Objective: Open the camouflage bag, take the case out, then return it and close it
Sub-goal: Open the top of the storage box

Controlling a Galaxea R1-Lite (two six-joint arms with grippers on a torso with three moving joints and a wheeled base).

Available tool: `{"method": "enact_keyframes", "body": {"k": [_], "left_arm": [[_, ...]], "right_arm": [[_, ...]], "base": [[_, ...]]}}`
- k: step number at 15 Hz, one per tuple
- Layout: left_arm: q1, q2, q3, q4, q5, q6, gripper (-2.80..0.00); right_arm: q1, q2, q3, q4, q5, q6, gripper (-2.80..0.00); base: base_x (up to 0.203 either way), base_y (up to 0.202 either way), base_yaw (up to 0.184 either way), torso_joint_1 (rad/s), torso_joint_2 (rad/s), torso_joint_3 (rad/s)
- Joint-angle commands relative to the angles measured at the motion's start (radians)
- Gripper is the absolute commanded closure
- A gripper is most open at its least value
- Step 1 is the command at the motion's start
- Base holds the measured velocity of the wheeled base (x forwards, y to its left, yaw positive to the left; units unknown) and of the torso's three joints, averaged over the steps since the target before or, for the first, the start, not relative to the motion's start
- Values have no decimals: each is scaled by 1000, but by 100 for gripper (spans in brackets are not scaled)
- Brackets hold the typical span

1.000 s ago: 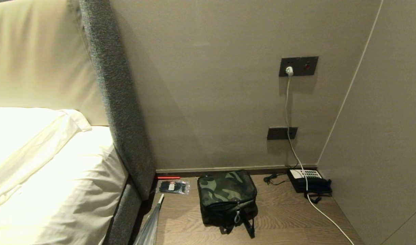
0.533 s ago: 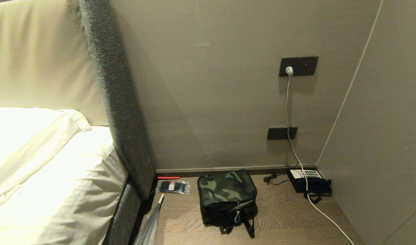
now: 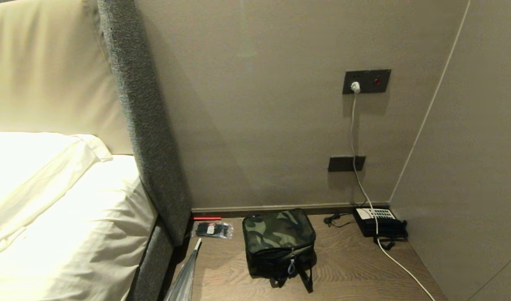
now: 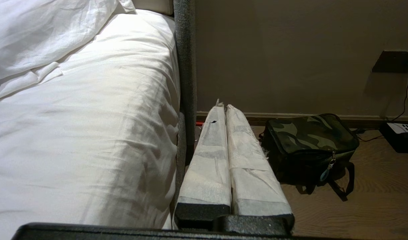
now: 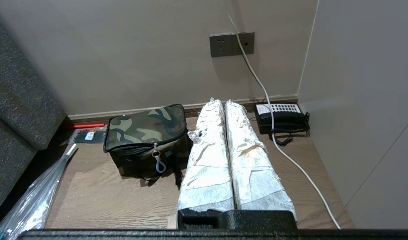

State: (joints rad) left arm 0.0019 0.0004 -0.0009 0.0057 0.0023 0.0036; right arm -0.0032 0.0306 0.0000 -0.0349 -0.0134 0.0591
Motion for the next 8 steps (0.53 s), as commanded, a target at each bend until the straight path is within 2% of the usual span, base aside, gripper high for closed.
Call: {"method": "enact_keyframes", "body": {"k": [1, 6, 8], "left_arm": [[1, 0, -1, 0, 1, -1, 0], [1, 0, 0, -1, 1, -2, 0], [1, 0, -1, 0, 1, -2, 0]], "right_arm": [[0, 2, 17, 0, 0, 0, 0], [0, 2, 18, 0, 0, 1, 0], [0, 2, 17, 0, 0, -1, 0]], "base": [[0, 0, 0, 0, 0, 0], [0, 0, 0, 0, 1, -6], [0, 0, 0, 2, 2, -117]]}}
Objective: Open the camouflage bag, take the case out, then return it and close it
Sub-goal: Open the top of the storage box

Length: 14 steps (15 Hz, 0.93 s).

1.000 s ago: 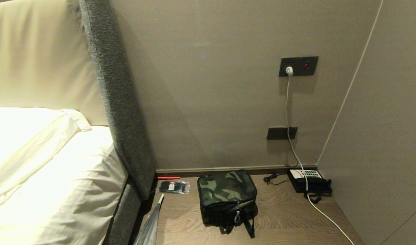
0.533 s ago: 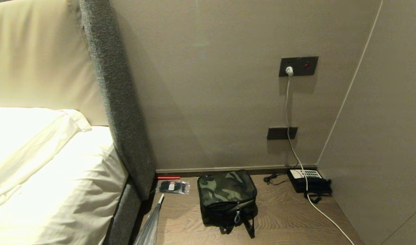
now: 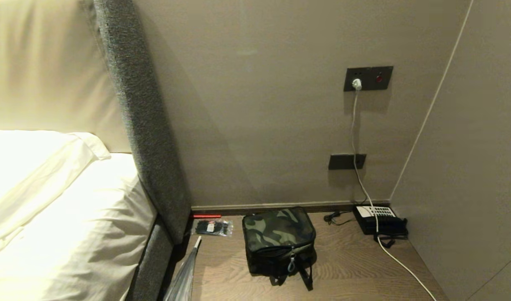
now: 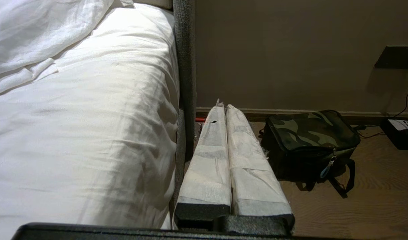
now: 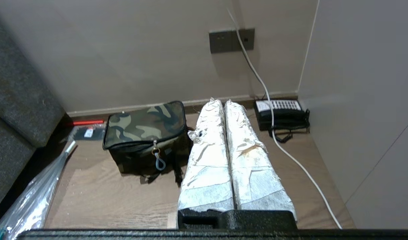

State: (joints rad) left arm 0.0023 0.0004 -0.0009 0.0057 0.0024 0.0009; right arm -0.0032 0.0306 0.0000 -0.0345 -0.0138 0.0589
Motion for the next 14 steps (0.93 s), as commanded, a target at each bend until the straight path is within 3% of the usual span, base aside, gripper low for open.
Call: {"method": "enact_keyframes", "body": {"k": [1, 14], "left_arm": [[-1, 0, 1, 0, 1, 1, 0], [0, 0, 0, -1, 1, -9, 0]], "right_arm": [[0, 2, 17, -1, 0, -1, 0], [0, 2, 17, -1, 0, 1, 0]], "base": [[0, 0, 0, 2, 3, -174], [0, 0, 0, 2, 3, -196]]}}
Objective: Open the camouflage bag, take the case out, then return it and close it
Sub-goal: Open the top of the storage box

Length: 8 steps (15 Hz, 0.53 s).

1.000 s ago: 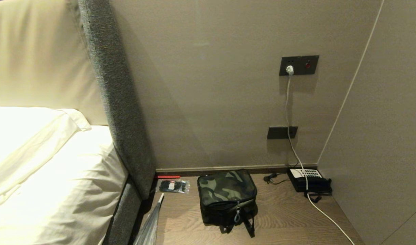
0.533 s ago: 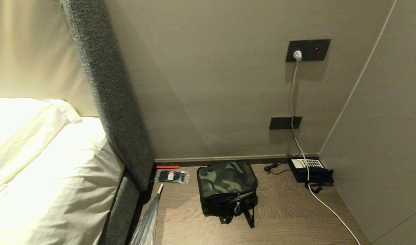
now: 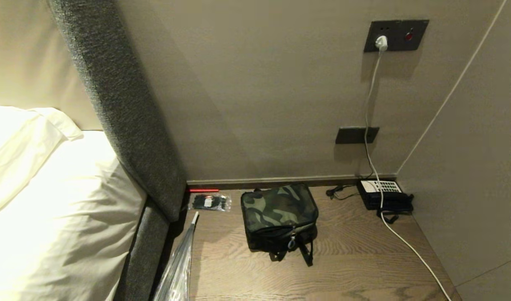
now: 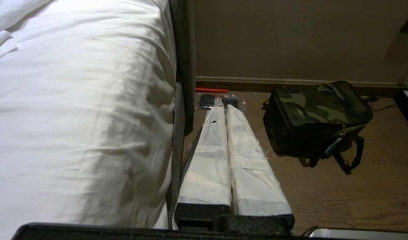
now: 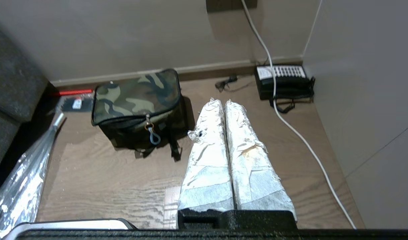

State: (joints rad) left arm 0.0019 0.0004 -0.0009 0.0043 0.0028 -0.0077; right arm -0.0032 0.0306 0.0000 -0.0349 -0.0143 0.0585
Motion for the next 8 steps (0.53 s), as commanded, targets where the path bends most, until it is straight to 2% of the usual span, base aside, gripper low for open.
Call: {"method": "enact_keyframes", "body": {"k": [1, 8], "left_arm": [[1, 0, -1, 0, 0, 0, 0], [1, 0, 1, 0, 0, 0, 0]], "right_arm": [[0, 2, 17, 0, 0, 0, 0], [0, 2, 17, 0, 0, 1, 0]], "base": [[0, 0, 0, 0, 2, -193], [0, 0, 0, 2, 5, -199]]}}
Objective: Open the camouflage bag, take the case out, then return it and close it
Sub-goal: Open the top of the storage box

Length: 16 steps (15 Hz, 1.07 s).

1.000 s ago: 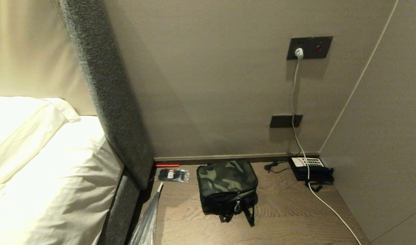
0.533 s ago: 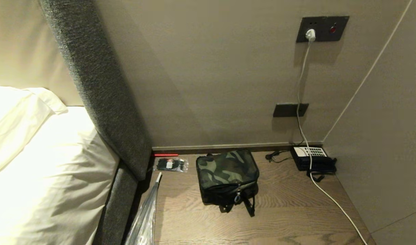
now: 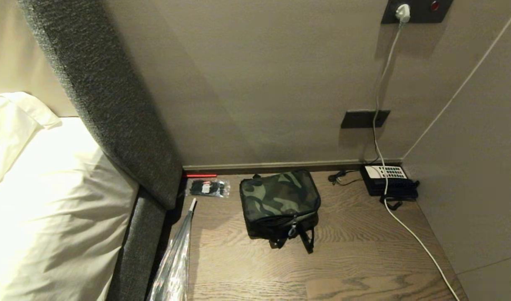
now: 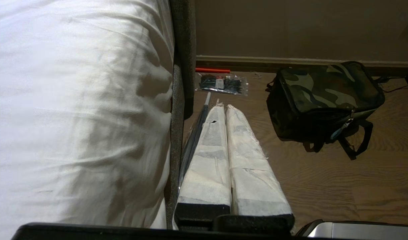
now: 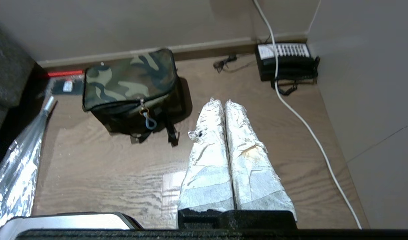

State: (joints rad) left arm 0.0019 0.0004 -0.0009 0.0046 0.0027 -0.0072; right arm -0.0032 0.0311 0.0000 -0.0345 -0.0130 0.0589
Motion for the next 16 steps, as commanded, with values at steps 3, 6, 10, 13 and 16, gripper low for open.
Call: {"method": "enact_keyframes", "body": {"k": [3, 6, 10, 13, 16], "left_arm": [[0, 0, 0, 0, 0, 0, 0], [0, 0, -1, 0, 0, 0, 0], [0, 0, 0, 0, 0, 0, 0], [1, 0, 1, 0, 0, 0, 0], [0, 0, -1, 0, 0, 0, 0]], "right_arm": [[0, 1, 17, -1, -1, 1, 0], [0, 1, 17, -1, -1, -1, 0], [0, 1, 17, -1, -1, 1, 0], [0, 1, 17, -1, -1, 1, 0], [0, 1, 17, -1, -1, 0, 0]], "base": [[0, 0, 0, 3, 1, -196], [0, 0, 0, 1, 2, -202], [0, 0, 0, 2, 3, -202], [0, 0, 0, 4, 5, -197], [0, 0, 0, 1, 5, -200]]}}
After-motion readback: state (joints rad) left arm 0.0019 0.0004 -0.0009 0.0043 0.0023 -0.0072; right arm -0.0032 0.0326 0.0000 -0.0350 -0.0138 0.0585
